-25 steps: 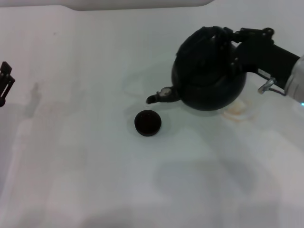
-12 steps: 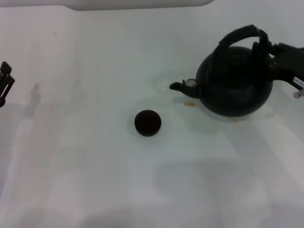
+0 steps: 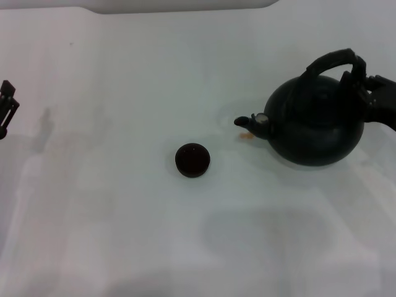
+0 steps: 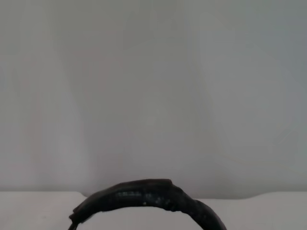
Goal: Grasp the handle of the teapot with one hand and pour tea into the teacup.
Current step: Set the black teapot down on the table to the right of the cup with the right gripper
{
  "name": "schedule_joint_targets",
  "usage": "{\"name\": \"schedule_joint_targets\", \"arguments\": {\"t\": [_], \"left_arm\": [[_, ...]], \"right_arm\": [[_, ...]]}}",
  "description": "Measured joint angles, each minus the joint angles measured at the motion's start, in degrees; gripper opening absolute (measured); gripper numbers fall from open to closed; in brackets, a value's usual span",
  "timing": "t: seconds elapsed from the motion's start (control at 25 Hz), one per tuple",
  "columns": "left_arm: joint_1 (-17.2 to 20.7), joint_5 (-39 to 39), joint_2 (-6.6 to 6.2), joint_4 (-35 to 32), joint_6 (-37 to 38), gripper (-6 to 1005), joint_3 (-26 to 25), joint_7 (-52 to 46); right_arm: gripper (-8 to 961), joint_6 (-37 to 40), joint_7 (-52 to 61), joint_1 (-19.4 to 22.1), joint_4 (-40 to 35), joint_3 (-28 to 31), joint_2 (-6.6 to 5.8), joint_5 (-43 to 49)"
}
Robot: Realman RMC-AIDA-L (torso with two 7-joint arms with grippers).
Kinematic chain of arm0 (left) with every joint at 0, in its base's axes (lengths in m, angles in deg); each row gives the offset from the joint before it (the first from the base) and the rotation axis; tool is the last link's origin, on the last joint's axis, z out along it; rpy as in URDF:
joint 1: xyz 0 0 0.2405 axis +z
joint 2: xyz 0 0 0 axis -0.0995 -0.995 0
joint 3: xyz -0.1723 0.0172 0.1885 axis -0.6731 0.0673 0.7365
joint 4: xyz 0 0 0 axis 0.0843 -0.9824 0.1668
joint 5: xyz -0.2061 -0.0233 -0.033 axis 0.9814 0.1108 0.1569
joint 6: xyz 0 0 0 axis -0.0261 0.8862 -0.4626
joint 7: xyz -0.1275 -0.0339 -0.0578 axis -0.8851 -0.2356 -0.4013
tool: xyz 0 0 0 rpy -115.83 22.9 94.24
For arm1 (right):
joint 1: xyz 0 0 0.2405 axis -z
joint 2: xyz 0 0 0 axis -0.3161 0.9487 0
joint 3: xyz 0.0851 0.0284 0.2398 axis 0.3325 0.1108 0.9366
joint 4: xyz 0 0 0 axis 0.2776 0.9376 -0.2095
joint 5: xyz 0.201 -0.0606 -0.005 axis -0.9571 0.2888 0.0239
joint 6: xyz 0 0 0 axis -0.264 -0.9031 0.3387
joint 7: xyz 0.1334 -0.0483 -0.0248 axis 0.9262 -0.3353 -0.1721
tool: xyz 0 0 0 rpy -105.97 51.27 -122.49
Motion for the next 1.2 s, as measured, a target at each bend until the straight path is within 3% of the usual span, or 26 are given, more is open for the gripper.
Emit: {"name": "schedule_joint_targets", "arguments": {"t": [0.68, 1.2], "left_arm": [[-0.1, 0.0, 0.0, 0.0, 0.0, 889, 0.0, 0.0], [-0.1, 0.0, 0.0, 0.2, 0.0, 891, 0.0, 0.0]], "right_arm": [[161, -1.9, -8.4, -3.3, 9.1, -1.5, 0.16, -10.2], [165, -4.2, -8.9, -6.4, 14.1, -1.0, -0.2, -10.7]]}}
